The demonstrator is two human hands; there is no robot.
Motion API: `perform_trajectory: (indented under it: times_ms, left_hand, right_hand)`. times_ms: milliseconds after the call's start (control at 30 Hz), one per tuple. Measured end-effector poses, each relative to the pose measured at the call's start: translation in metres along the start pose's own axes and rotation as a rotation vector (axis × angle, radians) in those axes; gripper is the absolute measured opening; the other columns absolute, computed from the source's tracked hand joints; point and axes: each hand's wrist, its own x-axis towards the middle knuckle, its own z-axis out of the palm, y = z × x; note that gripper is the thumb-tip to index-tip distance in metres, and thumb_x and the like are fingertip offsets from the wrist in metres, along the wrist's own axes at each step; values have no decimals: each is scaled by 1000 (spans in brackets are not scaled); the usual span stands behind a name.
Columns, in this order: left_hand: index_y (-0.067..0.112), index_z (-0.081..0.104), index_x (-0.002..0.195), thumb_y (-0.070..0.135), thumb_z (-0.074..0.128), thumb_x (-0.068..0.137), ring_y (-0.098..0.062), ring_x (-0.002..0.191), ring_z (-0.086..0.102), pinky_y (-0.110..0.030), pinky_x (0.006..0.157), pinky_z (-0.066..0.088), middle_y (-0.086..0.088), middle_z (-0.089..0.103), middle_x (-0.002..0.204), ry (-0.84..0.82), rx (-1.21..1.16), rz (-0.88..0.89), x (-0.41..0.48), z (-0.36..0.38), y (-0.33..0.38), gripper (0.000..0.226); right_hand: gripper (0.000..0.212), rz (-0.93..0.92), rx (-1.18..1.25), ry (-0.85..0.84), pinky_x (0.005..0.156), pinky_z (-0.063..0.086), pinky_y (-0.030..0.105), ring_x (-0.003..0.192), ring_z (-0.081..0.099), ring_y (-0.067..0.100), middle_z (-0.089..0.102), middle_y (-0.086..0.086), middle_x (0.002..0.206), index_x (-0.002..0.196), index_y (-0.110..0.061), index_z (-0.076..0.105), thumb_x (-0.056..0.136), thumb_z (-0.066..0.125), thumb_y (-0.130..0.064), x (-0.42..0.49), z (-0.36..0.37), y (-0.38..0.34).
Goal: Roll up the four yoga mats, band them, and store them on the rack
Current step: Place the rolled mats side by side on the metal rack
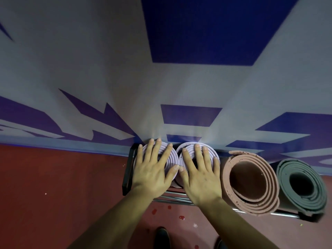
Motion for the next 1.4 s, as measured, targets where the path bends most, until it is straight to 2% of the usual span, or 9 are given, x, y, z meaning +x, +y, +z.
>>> perform_trajectory:
  times_ms: [167, 300, 367, 433, 533, 633, 867, 1200, 1400]
  left_hand:
    - [29, 35, 156, 62, 12, 100, -30, 153, 22, -55, 124, 14, -11, 30, 163, -5, -22, -7, -2, -16, 7, 70]
    - [22, 46, 151, 52, 24, 100, -31, 149, 32, -51, 121, 19, -11, 37, 159, 48, -35, 50, -9, -27, 33, 63]
    - [19, 49, 149, 48, 27, 100, -31, 146, 37, -50, 118, 20, -11, 42, 157, 70, -62, 105, -8, -29, 55, 61]
    - [18, 50, 148, 46, 29, 100, -30, 146, 38, -49, 117, 19, -10, 42, 157, 73, -94, 163, -1, -28, 79, 60]
    - [24, 39, 154, 48, 22, 101, -26, 152, 26, -50, 123, 18, -5, 32, 163, -2, -101, 224, 10, -21, 111, 61]
    - [31, 25, 159, 53, 10, 100, -25, 156, 12, -51, 125, 9, -2, 20, 167, -41, -50, 185, 18, -9, 130, 64]
    - [34, 34, 156, 50, 23, 101, -32, 153, 23, -68, 116, 16, -4, 30, 164, -16, 24, 154, 19, 6, 133, 58]
    - [32, 30, 158, 49, 8, 106, -30, 152, 24, -69, 115, 19, -2, 32, 163, -46, -52, 125, 10, 15, 131, 59]
    - [33, 38, 154, 49, 9, 105, -31, 146, 37, -69, 113, 24, 0, 45, 156, -31, -102, 80, 17, 3, 137, 60]
  right_hand:
    - [69, -14, 54, -54, 122, -20, 49, 154, -28, 20, -19, 2, 170, 157, -42, -18, 93, -14, -66, -8, -11, 11]
    - [65, -46, 176, 28, 124, -16, 37, 151, -29, 16, -13, 2, 170, 157, -39, -10, 97, -3, -63, -36, -31, 31]
    - [64, -27, 202, 93, 128, -5, 40, 153, -22, 16, -9, -1, 170, 161, -35, 4, 101, 6, -58, -50, -39, 46]
    - [64, 38, 188, 129, 127, -7, 43, 155, -18, 19, -5, -1, 171, 162, -37, 10, 102, 10, -60, -62, -45, 68]
    - [71, 152, 95, 84, 121, -15, 50, 154, -25, 28, -9, -2, 172, 160, -49, 1, 95, 10, -77, -78, -44, 101]
    - [83, 218, 29, -9, 118, -11, 63, 152, -27, 38, -20, -1, 169, 156, -54, -13, 83, 3, -91, -82, -32, 124]
    - [88, 240, 56, 32, 115, -14, 66, 152, -22, 42, -2, 1, 172, 157, -55, 2, 79, 10, -97, -53, -23, 132]
    - [87, 228, -7, -43, 113, -20, 65, 145, -39, 41, -21, -2, 169, 150, -59, -20, 73, -8, -97, -40, -21, 136]
    - [89, 244, -39, -82, 111, -26, 64, 143, -41, 42, -22, 0, 169, 152, -57, -19, 72, -12, -96, -36, -21, 136]
